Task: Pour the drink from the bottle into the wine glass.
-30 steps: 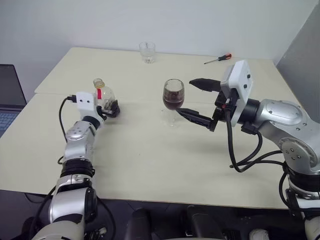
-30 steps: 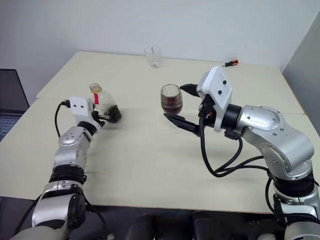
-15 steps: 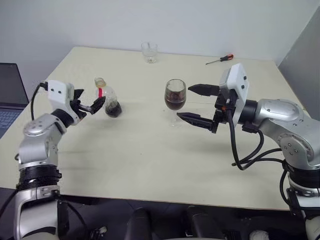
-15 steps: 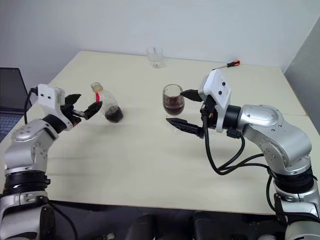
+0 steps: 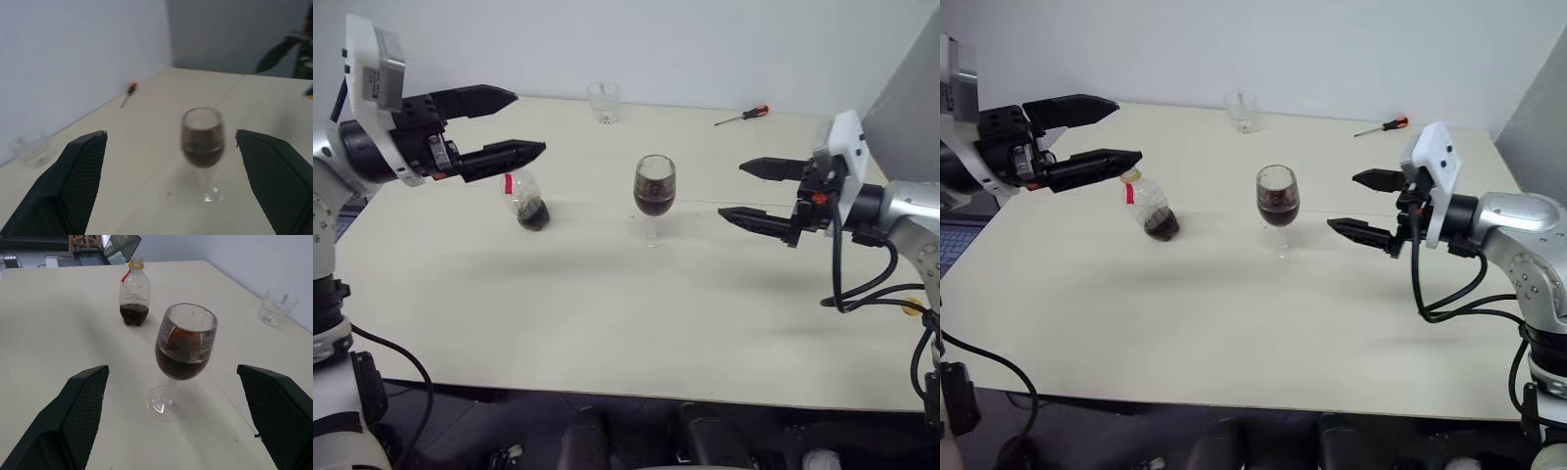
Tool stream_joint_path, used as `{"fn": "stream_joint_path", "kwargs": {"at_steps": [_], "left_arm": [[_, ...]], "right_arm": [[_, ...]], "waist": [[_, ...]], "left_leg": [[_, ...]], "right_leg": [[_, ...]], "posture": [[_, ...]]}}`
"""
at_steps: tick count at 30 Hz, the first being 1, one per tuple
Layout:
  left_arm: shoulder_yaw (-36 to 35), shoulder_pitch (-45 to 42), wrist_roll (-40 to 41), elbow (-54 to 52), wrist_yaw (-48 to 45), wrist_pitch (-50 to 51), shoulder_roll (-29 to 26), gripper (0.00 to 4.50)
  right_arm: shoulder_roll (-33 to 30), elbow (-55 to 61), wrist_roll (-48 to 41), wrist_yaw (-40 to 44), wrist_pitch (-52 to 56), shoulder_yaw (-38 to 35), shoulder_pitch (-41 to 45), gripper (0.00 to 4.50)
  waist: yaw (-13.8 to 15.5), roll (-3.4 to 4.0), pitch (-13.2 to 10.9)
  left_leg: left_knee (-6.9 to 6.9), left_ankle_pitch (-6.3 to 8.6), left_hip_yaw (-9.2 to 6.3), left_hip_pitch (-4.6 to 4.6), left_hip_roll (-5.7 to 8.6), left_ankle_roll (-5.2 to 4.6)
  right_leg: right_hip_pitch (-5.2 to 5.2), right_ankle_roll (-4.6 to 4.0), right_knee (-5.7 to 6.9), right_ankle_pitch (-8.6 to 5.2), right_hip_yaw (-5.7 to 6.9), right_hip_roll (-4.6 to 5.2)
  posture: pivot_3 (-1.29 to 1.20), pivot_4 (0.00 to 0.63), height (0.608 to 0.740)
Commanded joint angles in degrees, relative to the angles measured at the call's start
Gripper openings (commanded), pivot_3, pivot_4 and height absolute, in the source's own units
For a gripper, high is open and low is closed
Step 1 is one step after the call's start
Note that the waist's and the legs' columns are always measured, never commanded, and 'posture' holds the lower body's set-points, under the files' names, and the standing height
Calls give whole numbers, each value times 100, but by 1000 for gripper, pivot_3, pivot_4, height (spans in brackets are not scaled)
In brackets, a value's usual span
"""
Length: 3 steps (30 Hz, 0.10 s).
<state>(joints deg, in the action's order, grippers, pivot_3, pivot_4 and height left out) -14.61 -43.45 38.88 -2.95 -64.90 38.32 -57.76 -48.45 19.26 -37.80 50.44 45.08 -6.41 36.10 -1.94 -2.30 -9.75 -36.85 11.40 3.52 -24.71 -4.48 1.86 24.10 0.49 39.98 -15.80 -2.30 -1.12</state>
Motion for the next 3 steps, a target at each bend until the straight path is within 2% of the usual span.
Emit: {"fn": "stream_joint_path", "kwargs": {"at_steps": [1,3], "left_arm": [[85,103,-102,-98,-41,35,-144,4472],[46,262,-32,-127,-146,66,-169,4472]], "right_arm": [[-100,-76,-33,216,-231,-225,12,4500],[-81,-114,1,264,-258,-141,36,4500]], "waist": [[-20,3,-2],[-28,3,-2]], "left_leg": [[1,0,0,3,-4,0],[0,0,-6,2,-17,0]], "right_leg": [[0,-2,1,-1,-2,-9],[2,-6,2,-4,-3,-23]], "posture": [[0,150,740],[0,150,740]]}}
